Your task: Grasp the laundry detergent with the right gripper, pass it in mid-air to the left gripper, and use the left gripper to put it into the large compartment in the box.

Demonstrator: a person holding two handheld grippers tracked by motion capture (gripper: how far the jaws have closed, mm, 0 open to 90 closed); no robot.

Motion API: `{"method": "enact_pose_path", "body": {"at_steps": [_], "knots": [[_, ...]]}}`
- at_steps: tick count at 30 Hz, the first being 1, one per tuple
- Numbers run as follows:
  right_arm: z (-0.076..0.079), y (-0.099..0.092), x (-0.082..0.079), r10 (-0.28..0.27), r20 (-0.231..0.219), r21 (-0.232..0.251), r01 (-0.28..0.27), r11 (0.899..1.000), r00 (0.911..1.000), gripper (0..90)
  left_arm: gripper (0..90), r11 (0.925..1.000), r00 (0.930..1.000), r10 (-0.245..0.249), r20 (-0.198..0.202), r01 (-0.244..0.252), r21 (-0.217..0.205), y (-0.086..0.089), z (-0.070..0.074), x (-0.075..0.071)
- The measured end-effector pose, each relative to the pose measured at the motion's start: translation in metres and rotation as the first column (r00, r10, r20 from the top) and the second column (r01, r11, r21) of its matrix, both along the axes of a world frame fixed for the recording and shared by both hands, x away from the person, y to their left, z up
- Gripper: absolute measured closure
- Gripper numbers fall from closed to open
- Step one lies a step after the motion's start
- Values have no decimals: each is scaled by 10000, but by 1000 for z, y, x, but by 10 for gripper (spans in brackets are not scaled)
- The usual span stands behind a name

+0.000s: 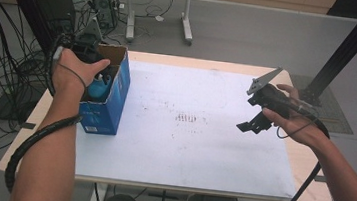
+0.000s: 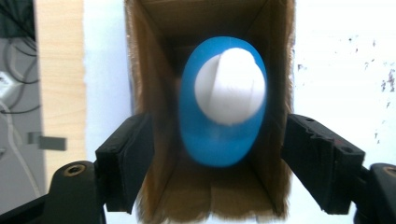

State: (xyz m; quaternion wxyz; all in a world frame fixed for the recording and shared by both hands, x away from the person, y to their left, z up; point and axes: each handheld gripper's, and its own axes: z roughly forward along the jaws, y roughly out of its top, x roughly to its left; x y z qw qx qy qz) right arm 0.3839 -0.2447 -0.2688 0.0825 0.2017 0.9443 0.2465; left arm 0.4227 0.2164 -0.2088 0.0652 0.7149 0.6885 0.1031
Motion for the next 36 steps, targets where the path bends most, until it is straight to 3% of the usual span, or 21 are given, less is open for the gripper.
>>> {"method": "enact_pose_path", "body": {"at_steps": [8,15,21,23,25,36], "knots": [[2,-2,-1,-370,-123,-188,367,9991,9992,4,201,9992,9982,-339,503,349,-186,-18,25,-8],[2,-7,2,-454,-163,-401,447,9982,9988,4,152,9950,9935,-794,816,840,-544,-48,31,3],[3,-16,9,-462,-312,-716,438,9965,9984,4,112,9865,9876,-1354,792,1418,-815,-79,22,22],[3,-18,11,-506,-289,-728,484,9962,9983,4,110,9800,9852,-1585,653,1650,-1108,-91,13,30],[2,-20,11,-451,-302,-797,425,9959,9985,4,110,9796,9825,-1807,445,1838,-816,-102,6,36],[-1,-32,18,-447,-256,-1039,418,9937,9987,4,105,9723,9766,-2127,331,2149,-916,-133,-10,61]]}}
